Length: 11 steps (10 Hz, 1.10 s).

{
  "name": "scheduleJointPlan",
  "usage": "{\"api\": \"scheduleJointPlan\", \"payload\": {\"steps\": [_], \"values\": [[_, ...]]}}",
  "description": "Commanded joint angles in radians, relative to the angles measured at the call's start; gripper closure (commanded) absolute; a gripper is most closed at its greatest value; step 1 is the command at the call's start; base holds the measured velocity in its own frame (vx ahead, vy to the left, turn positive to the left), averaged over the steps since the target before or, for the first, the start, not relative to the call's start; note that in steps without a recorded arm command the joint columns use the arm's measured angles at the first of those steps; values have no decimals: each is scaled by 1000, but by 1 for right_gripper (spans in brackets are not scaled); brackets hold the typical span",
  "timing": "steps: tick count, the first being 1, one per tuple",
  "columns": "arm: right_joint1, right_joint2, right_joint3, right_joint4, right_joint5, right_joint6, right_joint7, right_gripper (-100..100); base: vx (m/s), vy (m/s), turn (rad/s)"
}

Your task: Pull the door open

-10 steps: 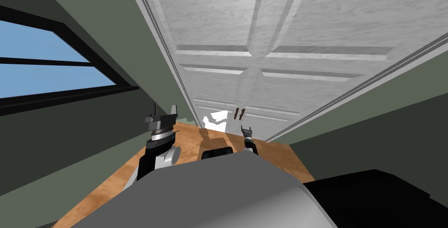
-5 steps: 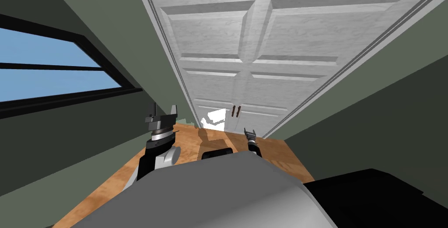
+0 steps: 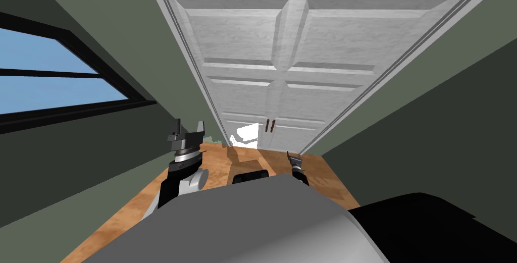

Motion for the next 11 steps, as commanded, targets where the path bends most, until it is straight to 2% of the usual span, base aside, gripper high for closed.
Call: {"api": "scheduleJointPlan", "payload": {"steps": [1,2,4,6,8,11], "values": [[30,-26,-21,16,-11,3,-8,-100,-117,2,-102],[37,-33,-28,23,-15,4,-9,-100,-89,-2,-78],[37,-33,-28,23,-15,4,-9,-100,-27,-1,0],[60,-60,-57,48,-29,11,-17,-100,-14,-4,-62],[46,-66,-66,50,-32,21,-23,-100,146,-22,72],[8,-54,-56,32,-25,29,-27,-100,191,-26,109]]}}
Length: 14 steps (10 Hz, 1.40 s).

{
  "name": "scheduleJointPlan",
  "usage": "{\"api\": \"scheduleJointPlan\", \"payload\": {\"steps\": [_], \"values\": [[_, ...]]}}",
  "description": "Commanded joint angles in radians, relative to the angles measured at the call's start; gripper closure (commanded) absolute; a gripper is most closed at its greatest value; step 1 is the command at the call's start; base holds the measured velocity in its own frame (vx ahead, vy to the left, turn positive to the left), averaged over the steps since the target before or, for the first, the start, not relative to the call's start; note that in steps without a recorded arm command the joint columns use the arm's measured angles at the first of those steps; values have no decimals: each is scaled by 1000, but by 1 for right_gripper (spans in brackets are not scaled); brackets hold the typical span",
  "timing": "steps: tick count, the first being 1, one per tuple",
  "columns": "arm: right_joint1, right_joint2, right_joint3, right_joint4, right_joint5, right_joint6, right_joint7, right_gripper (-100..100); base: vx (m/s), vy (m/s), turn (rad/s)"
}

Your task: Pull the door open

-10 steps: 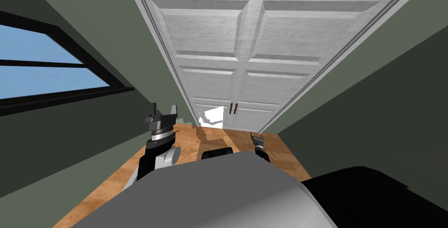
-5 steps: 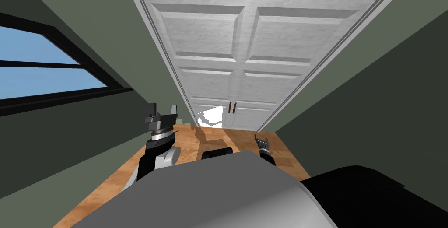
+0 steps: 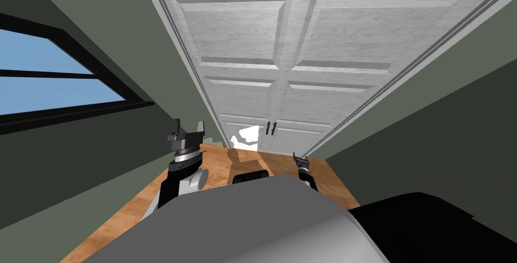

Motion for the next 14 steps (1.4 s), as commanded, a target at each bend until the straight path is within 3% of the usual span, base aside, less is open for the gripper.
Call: {"api": "scheduleJointPlan", "payload": {"steps": [1,4,6,7,11,13,14], "values": [[-15,9,6,-24,3,6,3,-100,238,-13,127],[-64,31,25,-52,16,12,1,-100,212,-28,128],[-64,31,25,-52,16,12,1,-100,104,0,22],[-96,46,39,-71,24,16,0,-100,135,-25,191],[-144,70,61,-100,37,21,-1,-100,188,3,93],[-144,70,61,-100,37,21,-1,-100,59,13,44],[-126,69,57,-110,33,27,9,-100,11,0,29]]}}
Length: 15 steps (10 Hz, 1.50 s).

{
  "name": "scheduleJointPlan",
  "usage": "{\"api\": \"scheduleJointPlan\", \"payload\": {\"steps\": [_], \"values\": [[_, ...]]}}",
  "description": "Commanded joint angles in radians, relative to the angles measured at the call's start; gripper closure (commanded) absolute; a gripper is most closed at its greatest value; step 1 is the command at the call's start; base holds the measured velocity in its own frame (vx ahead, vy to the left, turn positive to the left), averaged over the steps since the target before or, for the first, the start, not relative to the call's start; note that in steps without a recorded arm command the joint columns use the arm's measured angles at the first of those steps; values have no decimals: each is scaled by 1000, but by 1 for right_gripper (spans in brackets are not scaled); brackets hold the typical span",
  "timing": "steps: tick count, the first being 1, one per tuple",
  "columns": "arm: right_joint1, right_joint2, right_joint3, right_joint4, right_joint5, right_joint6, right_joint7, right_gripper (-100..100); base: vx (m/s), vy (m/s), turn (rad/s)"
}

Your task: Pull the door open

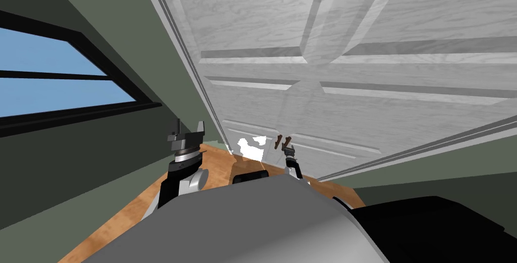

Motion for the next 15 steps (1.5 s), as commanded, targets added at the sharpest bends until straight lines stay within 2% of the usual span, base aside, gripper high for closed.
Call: {"api": "scheduleJointPlan", "payload": {"steps": [1,6,7,8,10,11,14,15], "values": [[3,0,0,0,0,1,2,100,0,1,-23],[3,0,0,0,0,1,2,100,-1,6,4],[21,-6,-2,11,-3,0,0,100,-105,7,-25],[27,-9,-3,14,-4,0,0,100,-174,22,-91],[27,-9,-3,14,-4,0,0,100,-82,24,-36],[52,-20,-10,30,-10,-3,-2,100,-140,-9,-125],[52,-20,-10,30,-10,-3,-2,100,-93,9,-21],[68,-29,-12,41,-12,-5,-4,100,-80,27,-95]]}}
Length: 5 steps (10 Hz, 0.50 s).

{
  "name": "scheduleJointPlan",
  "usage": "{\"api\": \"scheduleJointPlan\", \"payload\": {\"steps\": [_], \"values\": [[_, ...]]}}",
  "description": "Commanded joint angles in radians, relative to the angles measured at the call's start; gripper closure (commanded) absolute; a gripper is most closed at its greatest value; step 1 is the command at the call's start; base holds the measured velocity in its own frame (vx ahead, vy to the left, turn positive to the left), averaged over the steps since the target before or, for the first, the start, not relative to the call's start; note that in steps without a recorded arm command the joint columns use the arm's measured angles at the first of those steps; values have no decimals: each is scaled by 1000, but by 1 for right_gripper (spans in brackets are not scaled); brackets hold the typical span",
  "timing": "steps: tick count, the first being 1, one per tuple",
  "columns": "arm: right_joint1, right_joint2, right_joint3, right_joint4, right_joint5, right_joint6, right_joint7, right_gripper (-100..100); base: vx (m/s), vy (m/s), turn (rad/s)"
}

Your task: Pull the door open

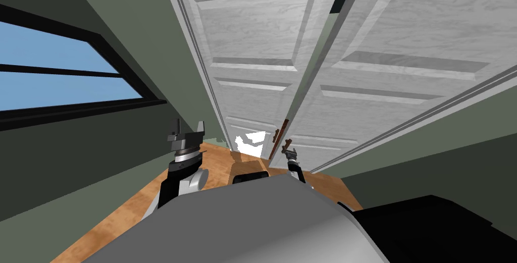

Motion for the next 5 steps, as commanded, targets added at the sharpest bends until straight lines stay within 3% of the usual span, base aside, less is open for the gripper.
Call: {"api": "scheduleJointPlan", "payload": {"steps": [1,5], "values": [[29,-23,-17,30,-10,-2,-2,100,-102,28,-62],[39,-29,-18,38,-12,-4,-4,100,-52,15,-27]]}}
